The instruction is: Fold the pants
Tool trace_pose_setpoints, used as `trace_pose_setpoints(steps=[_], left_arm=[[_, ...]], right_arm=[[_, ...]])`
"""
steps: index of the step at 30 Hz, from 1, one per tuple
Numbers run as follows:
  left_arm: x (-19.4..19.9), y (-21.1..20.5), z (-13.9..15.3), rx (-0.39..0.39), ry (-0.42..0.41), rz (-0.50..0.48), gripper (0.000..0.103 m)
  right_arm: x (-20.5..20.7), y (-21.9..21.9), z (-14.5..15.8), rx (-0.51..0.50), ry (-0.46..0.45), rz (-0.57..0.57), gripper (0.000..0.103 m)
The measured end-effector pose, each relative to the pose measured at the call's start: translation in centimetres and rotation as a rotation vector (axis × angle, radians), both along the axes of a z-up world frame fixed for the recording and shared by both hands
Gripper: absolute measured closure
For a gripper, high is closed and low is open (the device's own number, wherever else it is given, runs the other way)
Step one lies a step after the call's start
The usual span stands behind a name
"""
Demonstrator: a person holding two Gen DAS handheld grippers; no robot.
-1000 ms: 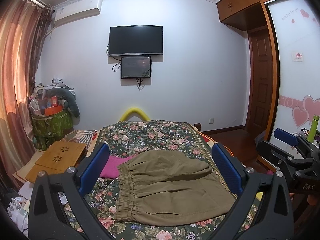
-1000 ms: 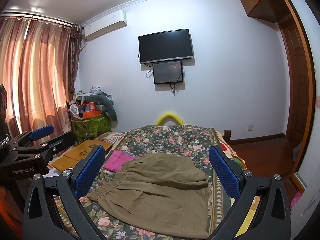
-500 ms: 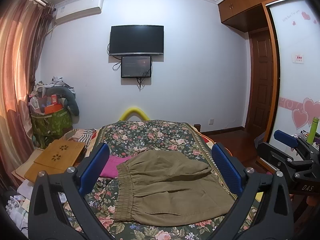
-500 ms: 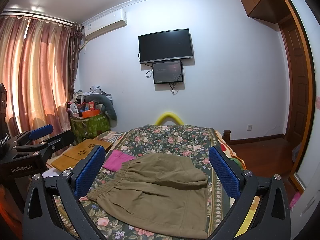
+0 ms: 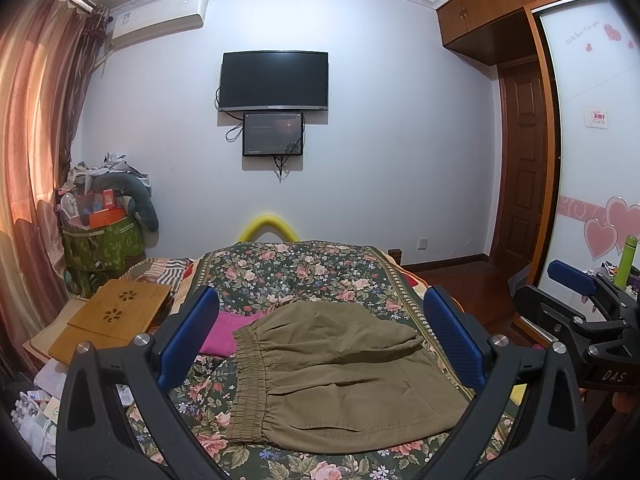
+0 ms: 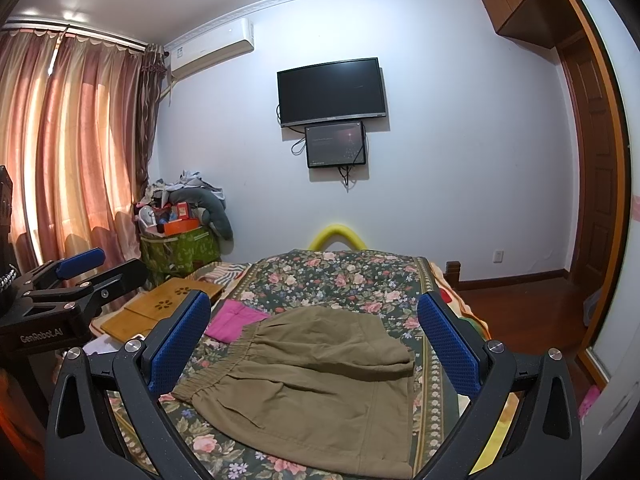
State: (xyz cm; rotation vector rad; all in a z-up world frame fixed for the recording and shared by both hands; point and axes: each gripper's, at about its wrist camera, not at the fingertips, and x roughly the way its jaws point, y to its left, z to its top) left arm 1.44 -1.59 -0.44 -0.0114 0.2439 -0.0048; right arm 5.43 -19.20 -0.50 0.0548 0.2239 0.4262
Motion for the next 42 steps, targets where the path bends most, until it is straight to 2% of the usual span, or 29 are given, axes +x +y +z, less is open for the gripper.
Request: trace_pose_setpoints(steps=[14,21,26,31,37,42], left_arm=[[0.2,0.3,-0.1,-0.001,0.005,0.004,0.000],[2.0,0.5,-0.7,-0.004,0.041,0.002,0.000],[5.8,1.5,-2.5,-0.013,0.133,0.012,0.000],[10.9,3.0,-6.0,-0.019,0.267,0.041,0.000],[17.1,5.6,-11.5,0.005,0.447,0.080,0.000],[21.9,7.7,-15.4,0.006,0.597,0.080,0.000]], right_arm=[[0.5,0.1,-0.1,-0.013,0.011,0.000,0.000],[1.7,0.5,-0.8,-0.029,0.045,0.004,0.000],[4.0,0.8,-2.1,-0.062,0.079,0.002,0.000],[7.2,1.2,-4.1,-0.117,0.120,-0.013,0.000],[11.6,0.8,-7.9,-0.151,0.243,-0.010,0.000],[15.3,0.6,-11.3,-0.252,0.343,-0.041,0.000]])
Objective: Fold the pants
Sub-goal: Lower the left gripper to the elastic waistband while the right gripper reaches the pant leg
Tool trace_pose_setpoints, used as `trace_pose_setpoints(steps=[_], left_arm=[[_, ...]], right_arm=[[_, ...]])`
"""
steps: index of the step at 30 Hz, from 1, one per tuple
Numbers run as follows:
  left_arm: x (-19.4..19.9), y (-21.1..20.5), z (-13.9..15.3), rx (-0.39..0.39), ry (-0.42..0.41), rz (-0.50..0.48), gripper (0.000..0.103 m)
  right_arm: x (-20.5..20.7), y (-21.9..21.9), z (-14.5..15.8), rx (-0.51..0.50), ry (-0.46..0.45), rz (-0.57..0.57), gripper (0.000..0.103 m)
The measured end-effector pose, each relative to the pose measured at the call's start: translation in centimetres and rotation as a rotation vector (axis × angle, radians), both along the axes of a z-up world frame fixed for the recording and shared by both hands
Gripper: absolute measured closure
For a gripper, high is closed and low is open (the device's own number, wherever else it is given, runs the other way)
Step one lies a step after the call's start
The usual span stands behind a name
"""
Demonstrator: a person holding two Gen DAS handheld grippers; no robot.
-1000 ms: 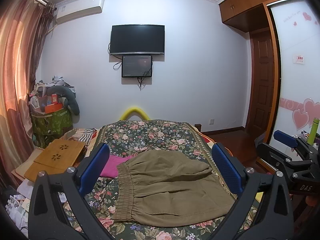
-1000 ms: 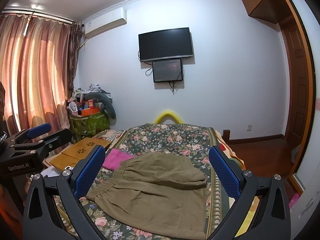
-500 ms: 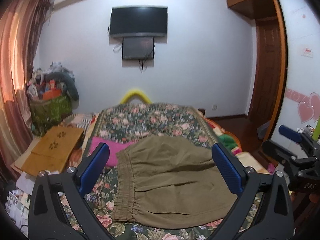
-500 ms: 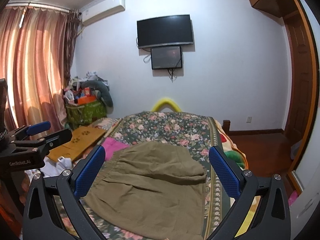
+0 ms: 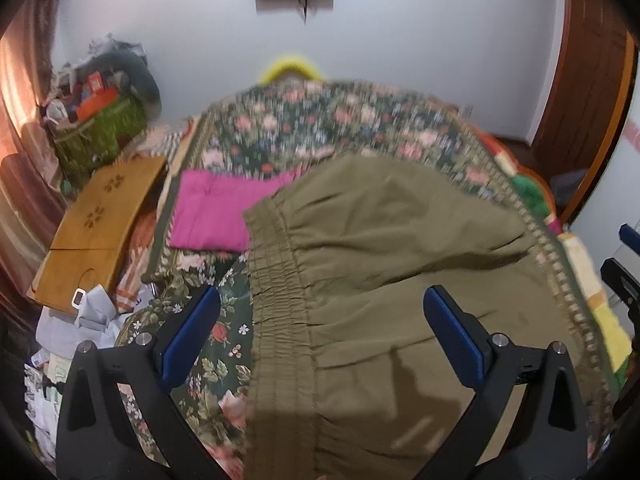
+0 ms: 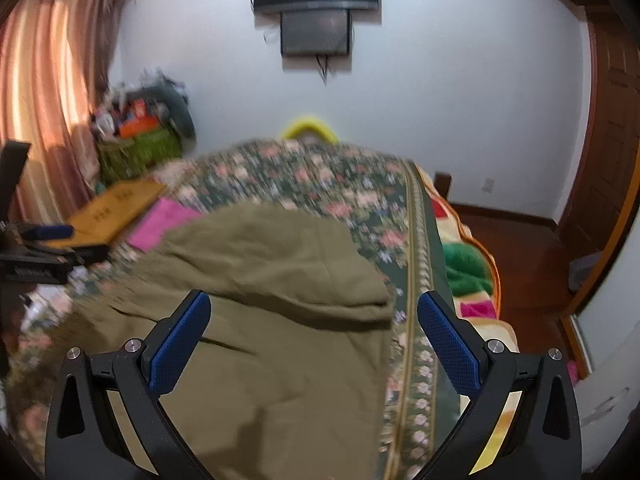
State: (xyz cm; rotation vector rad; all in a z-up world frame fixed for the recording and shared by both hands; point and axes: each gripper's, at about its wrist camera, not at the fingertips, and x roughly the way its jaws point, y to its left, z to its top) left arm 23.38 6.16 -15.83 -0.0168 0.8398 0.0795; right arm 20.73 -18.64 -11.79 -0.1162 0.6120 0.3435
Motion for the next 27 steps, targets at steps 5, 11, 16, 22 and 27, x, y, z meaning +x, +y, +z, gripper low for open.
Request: trace_pose_setpoints(steps=[5,11,16,22,27], left_arm=[[3.0,1.6,-2.6,-0.007,0.081,-0.013,0.000],[5.4,3.4,-5.0,-0.024,0.178,-0.028,0.007],[7.0,5.1,-7.3,-0.053,0.261,-0.001,0.030],[7.6,5.2,-9.0,-0.049,0.312,-0.030,0.030],[7.8,5.6,-10.5,-0.087,0.343,-0.025,0.030]], right_arm=[[3.0,-1.0,-2.4,-0.051,0.094,-0.002,0.001],[6.7,-2.6,-5.5,-0.018,0.248,0.001,0.015],[8.8,-3.2,-8.0,-0.010,0.383,0.032,0.036],[9.7,-3.0,-9.2,-0.029,0.442,0.059,0.043],[9.7,-2.5,-9.9,-0.106,0.442,0.093,0.047]])
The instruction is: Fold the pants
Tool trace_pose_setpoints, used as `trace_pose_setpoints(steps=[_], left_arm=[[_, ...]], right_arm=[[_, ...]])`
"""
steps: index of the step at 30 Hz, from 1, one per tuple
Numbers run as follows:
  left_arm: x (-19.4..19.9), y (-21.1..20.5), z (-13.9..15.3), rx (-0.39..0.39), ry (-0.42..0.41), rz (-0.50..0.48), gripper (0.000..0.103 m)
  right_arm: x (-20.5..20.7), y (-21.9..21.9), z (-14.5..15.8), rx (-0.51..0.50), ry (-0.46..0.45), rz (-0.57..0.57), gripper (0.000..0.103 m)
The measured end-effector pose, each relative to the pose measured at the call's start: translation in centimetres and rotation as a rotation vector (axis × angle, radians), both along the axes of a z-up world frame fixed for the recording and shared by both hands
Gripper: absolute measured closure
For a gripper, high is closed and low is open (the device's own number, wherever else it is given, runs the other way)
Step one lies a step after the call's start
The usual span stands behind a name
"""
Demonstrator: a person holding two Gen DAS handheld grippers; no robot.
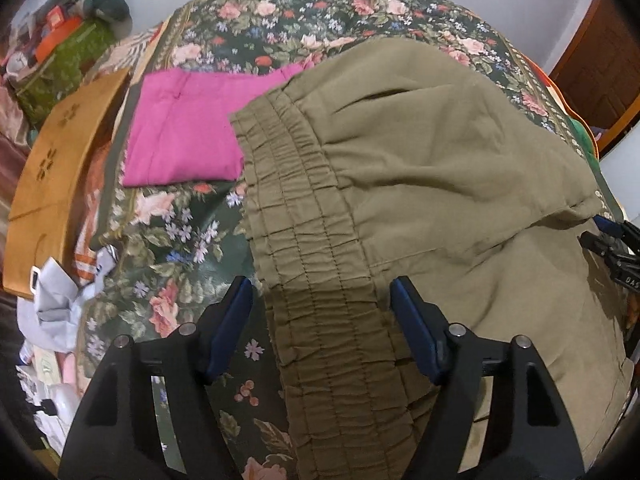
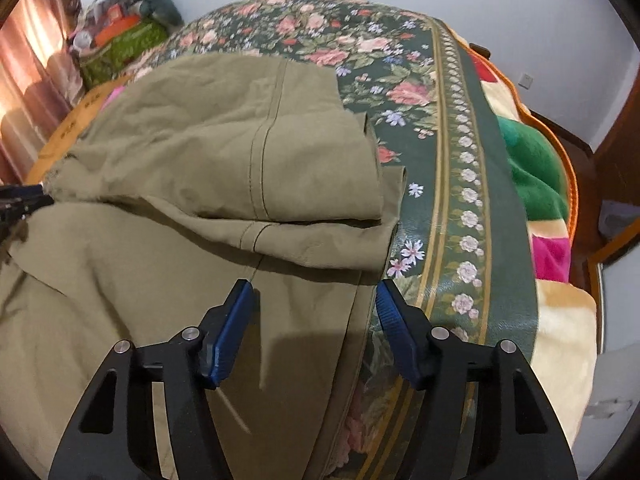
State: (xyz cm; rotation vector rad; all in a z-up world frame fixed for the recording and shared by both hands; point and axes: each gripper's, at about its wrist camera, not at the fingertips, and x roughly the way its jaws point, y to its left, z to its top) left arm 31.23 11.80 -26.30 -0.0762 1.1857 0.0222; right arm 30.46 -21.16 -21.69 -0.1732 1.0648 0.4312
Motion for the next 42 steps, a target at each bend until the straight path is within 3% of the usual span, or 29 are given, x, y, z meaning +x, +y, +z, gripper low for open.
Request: trace_pose_setpoints(steps=[4,7,14,16,24,26,29,33,37,42], left_arm=[[-0.4,0.1,-0.2,-0.013,-0.025,0.005,0.038],[-0.8,-0.2,-0.2,0.055,-0.052,0.005,0.038],[-0.9,1.0,-0.6,0.046,-0.060,0.046,0.037],[-0.9,0.9,-0.7,0.066,-0.063,0.044,0.032],[-1.0,1.8,0.3,0.009,-0.043,0.039,0.030],[-1.3,1.9,1.1,0.019,-0.055,0.033,0.030],[-1.3,2.2,2.3,0.038,-0.079,0.023,0.029],[-0.3,3.0,2.6,0.015,-0.075,0.032,0.024],[1.6,3.3,1.3,-0.012,-0.023,0.026,0.023],[3.3,2.9,-0.3,-0.058,0.020,0.008,0.021]], right_arm=[[0.6,-0.6,-0.6,-0.010,0.000,-0.025,0.066],[0.9,-0.9,-0.7,-0.021,0.002,-0.028,0.079],[0.7,-0.9,-0.8,-0.038,0.034,-0.008,0.089],[0.6,-0.9,-0.9,-0.039,0.043,-0.008,0.091],[0.0,-1.2,0.7,-0.025,0.041,-0.018,0.091],[-0.1,-1.5,1.8,0.024,0.036,-0.020,0.090],[0.0,-1.7,3.4,0.081,0.007,-0.018,0.082],[1.2,-1.1,5.0,0.106,-0.065,-0.016,0.057],[3.8,-0.3,4.1,0.109,-0.060,-0.015,0.056],[6.6,0.5,1.4,0.125,0.011,-0.024,0.056]])
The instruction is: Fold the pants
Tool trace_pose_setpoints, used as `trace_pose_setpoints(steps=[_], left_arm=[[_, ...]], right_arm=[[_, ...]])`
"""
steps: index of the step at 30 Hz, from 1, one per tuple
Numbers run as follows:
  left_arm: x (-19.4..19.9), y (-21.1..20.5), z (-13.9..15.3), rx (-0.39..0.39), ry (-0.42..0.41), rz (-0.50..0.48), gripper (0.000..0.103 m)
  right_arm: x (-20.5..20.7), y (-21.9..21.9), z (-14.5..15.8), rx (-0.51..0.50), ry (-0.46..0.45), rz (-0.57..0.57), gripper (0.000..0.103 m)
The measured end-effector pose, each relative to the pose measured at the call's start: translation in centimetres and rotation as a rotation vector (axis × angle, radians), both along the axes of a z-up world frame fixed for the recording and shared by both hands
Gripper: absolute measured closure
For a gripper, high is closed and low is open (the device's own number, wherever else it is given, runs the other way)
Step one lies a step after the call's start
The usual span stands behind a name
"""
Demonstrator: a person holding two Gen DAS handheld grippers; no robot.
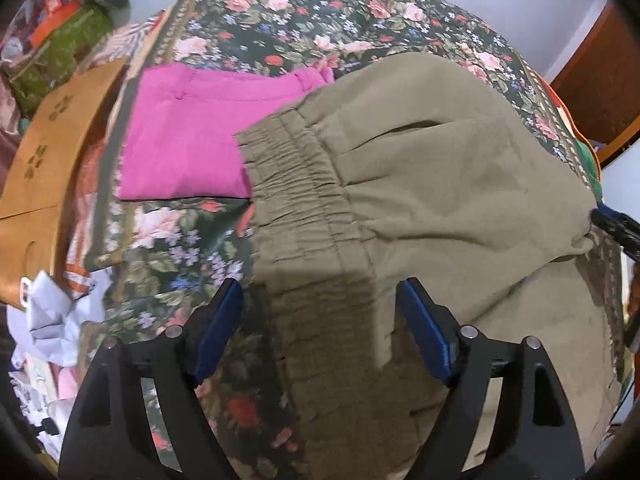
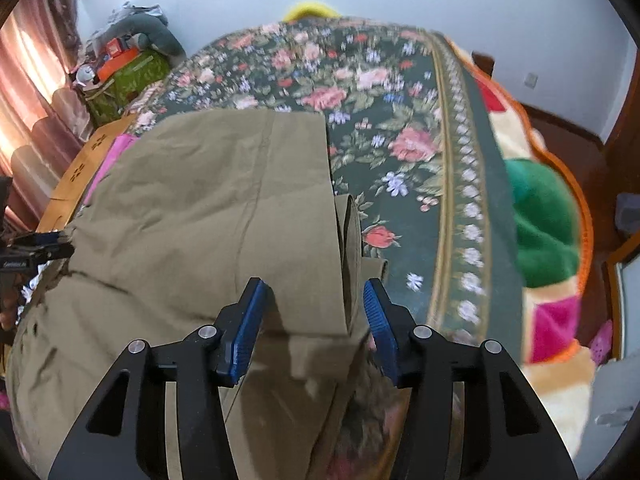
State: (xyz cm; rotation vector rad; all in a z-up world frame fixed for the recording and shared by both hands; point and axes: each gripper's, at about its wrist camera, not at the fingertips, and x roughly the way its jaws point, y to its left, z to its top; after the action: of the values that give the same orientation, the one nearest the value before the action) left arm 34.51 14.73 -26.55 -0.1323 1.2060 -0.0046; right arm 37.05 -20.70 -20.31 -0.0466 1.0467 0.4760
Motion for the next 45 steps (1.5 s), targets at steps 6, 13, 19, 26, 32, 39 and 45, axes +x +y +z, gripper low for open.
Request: trace_pose_setpoints(steps=[6,13,19,26,32,39,45], left_arm=[[1.0,-1.5,-0.7,0.012,0.007,-0.051,0.019],[1.2,-5.5,0.4,0.129,-0.068,-0.154,0.023],[1.7,-6.4,1.0,0.206,-0.105,-0.158,0.051],[2.2,-4.6,0.1,0.194,-0.093,-0.077,0.052],[1.8,-4.0,-0.7,0.182,-0.102,-0.004,0.045],[1.7,-3.8,-0.2,0.180,-0.100,-0.021,0.039],[0.8,-3.6,2.8,0.163,-0.132,-0.035,0.039]], right_arm=[[0.5,0.8,-2.0,0.040,0.050,0.043,0.080],[-1.0,-0.3,-1.9,-0.045,-0.002,0.093,0.095],[-1.8,-2.8,-0.4,-0.015,-0.047,0.025,0.098],[-1.2,-2.4,2.3,-0.030,-0.161,0.030,0.099],[0.9,-1.1,-1.4,-0.117,-0.105,0.009,0.100],[1.5,-1.6,-0.6,-0.100,-0.045,-0.004,0.099],[0.8,-2.3,3.0,-0.060,-0.076,0.028,0.098]])
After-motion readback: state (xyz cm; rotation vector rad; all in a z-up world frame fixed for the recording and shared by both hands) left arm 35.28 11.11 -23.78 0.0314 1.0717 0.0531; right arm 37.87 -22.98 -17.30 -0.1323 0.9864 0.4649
